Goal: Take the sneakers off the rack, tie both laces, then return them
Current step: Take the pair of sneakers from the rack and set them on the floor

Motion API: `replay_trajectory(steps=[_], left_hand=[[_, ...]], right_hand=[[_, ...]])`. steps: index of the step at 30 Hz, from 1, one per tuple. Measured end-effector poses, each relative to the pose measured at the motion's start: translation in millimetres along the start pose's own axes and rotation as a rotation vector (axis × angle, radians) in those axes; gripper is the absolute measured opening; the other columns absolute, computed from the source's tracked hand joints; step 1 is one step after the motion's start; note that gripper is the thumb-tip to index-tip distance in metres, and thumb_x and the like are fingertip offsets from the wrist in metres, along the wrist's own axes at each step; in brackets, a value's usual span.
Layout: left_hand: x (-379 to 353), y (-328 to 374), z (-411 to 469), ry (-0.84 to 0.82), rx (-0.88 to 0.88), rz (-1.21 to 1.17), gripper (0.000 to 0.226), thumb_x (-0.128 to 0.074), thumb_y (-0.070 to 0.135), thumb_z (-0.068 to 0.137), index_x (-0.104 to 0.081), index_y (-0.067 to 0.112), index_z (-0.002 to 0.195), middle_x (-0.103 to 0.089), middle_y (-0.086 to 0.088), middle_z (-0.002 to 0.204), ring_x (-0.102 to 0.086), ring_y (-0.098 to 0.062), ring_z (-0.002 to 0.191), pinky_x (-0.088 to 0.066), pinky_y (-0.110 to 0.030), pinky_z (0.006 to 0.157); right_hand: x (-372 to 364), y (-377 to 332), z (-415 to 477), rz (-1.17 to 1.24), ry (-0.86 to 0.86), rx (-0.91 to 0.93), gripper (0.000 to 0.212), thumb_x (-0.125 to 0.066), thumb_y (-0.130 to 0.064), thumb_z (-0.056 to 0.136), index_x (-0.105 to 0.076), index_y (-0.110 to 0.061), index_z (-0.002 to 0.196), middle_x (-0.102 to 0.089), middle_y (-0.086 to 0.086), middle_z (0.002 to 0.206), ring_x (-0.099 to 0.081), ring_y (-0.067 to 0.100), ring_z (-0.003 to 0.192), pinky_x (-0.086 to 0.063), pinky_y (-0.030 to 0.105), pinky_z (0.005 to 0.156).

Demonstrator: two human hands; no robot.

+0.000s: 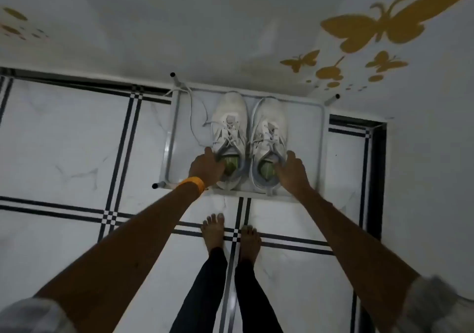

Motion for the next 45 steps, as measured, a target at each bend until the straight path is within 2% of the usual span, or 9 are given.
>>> replay_trajectory(steps=[5,9,14,18,26,30,34,41,45], left_hand=[[-22.1,-8.5,42.6,0.149,-0.049,0.171,0.028,-0.056,0.016,0.088,-0.053,0.0,0.11,-0.064,-0.025,0.11,-0.059,-0.044,0.103,-0.046,-0.043,0.083],[-24.7,-17.4,37.7,0.215,-0.133,0.157,0.026,-0.053,0.021,0.087,-0.059,0.0,0.101,-0.068,-0.023,0.1,-0.063,-0.043,0.094,-0.053,-0.046,0.083],[-27.3,-23.7,-27.6,0.241,-0.167,0.097,0.019,-0.053,0.015,0.085,-0.059,-0.003,0.087,-0.068,-0.023,0.084,-0.063,-0.042,0.079,-0.049,-0.041,0.068],[-33.6,-37.7,-94.0,0.205,-0.186,0.079,0.014,-0.055,0.015,0.085,-0.057,0.001,0.087,-0.067,-0.017,0.081,-0.061,-0.035,0.073,-0.051,-0.043,0.067],[-100.5,-110.4,-175.7,0.226,-0.294,0.064,0.017,-0.057,0.009,0.086,-0.044,0.01,0.075,-0.05,-0.004,0.066,-0.042,-0.018,0.056,-0.024,-0.024,0.049],[-153.0,-165.7,-190.4,0.184,-0.3,-0.016,0.01,-0.057,0.012,0.089,-0.052,0.009,0.081,-0.057,-0.004,0.071,-0.055,-0.022,0.062,-0.036,-0.023,0.051],[-209.5,-214.5,-174.6,0.156,-0.277,-0.075,0.014,-0.055,0.018,0.093,-0.061,0.008,0.101,-0.065,-0.002,0.085,-0.061,-0.021,0.073,-0.054,-0.033,0.07],[-310.0,-285.2,-71.7,0.167,-0.3,-0.028,0.019,-0.051,0.015,0.095,-0.061,0.002,0.106,-0.069,-0.012,0.092,-0.061,-0.025,0.075,-0.052,-0.035,0.073],[-362.6,-317.6,-21.2,0.205,-0.334,0.026,0.018,-0.051,0.013,0.095,-0.059,-0.001,0.103,-0.067,-0.015,0.09,-0.06,-0.03,0.077,-0.044,-0.031,0.068]], right_hand=[[-23.1,24.0,35.3,-0.115,0.059,0.106,0.031,-0.052,-0.012,0.091,-0.049,0.001,0.119,-0.061,0.024,0.116,-0.059,0.04,0.105,-0.049,0.041,0.086],[-21.1,27.3,29.9,-0.075,0.072,0.198,0.029,-0.047,-0.009,0.093,-0.052,0.001,0.119,-0.062,0.024,0.115,-0.06,0.038,0.105,-0.051,0.043,0.089],[-10.4,29.1,-28.0,-0.057,0.072,0.237,0.021,-0.046,-0.009,0.093,-0.058,0.002,0.106,-0.065,0.022,0.104,-0.062,0.036,0.094,-0.051,0.041,0.08],[-8.7,49.0,-98.3,-0.021,0.095,0.275,0.024,-0.046,-0.014,0.092,-0.058,-0.003,0.11,-0.065,0.018,0.102,-0.062,0.033,0.093,-0.051,0.039,0.08],[-61.7,121.6,-210.1,0.073,0.135,0.23,0.023,-0.042,-0.016,0.087,-0.056,-0.006,0.103,-0.061,0.013,0.092,-0.058,0.029,0.084,-0.051,0.041,0.075],[-108.0,166.7,-232.3,0.075,0.134,0.217,0.017,-0.047,-0.01,0.09,-0.057,-0.007,0.104,-0.063,0.012,0.095,-0.058,0.026,0.086,-0.052,0.04,0.077],[-161.7,209.2,-224.7,0.065,0.125,0.193,0.021,-0.049,-0.007,0.093,-0.058,-0.01,0.112,-0.061,0.004,0.1,-0.053,0.017,0.087,-0.041,0.021,0.075],[-283.6,290.6,-137.2,0.034,0.129,0.212,0.019,-0.048,-0.005,0.094,-0.056,0.0,0.111,-0.062,0.016,0.105,-0.055,0.023,0.092,-0.037,0.025,0.077],[-342.4,334.3,-89.4,0.068,0.131,0.241,0.031,-0.044,-0.015,0.093,-0.057,-0.004,0.119,-0.065,0.014,0.111,-0.061,0.028,0.101,-0.051,0.036,0.087]])
Point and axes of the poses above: each hand's wrist, its own z-axis towards the middle knuckle, its own x-axis out of the back of the hand, y = z × x, the point moved 1 cm from there along z, towards the middle knuckle
